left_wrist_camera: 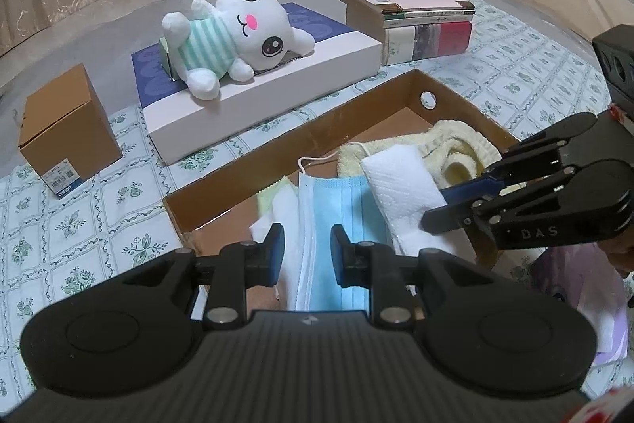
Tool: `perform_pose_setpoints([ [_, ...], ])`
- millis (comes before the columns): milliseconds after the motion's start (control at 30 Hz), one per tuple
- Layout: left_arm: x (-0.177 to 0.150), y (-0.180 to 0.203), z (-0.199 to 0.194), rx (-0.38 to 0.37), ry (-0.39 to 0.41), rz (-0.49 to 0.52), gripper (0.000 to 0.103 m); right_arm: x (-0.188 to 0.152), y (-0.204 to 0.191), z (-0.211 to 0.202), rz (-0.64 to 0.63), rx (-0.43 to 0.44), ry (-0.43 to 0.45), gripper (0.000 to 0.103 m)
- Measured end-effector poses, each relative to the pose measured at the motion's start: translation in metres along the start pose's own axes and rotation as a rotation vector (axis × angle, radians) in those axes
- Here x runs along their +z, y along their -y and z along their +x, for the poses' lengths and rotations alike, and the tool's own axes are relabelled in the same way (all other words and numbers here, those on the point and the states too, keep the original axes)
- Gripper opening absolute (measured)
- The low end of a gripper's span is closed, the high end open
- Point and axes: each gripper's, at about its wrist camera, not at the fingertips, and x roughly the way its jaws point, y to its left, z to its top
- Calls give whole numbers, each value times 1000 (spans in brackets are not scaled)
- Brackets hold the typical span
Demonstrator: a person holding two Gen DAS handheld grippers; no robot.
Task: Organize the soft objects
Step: 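Lower the white paper towel into the box and open the right gripper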
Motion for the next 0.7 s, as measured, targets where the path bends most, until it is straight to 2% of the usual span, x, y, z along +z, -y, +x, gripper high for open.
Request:
perform_pose_setpoints([
  [200, 0, 0, -1, 2, 4, 5, 22, 1, 3, 2, 11, -12, 13, 20],
  [233, 0, 0, -1, 2, 5, 4, 22, 2, 4, 2, 13, -12, 20, 27],
  [300, -1, 0, -1, 2, 5, -3, 26, 2, 7, -1, 18, -10, 51, 49],
  [333, -2, -1, -1, 3, 4, -5, 28, 2, 8, -3, 27, -12, 74, 71],
  [367, -2, -1, -1, 7, 5, -6, 33, 1, 9, -7, 35, -12, 97, 75],
  [567, -5, -4, -11, 23, 19, -31, 36, 1, 7, -27, 38, -7, 146, 75],
  [700, -7, 0, -38, 33, 54, -60, 38, -6, 1, -51, 42, -28, 161, 75],
])
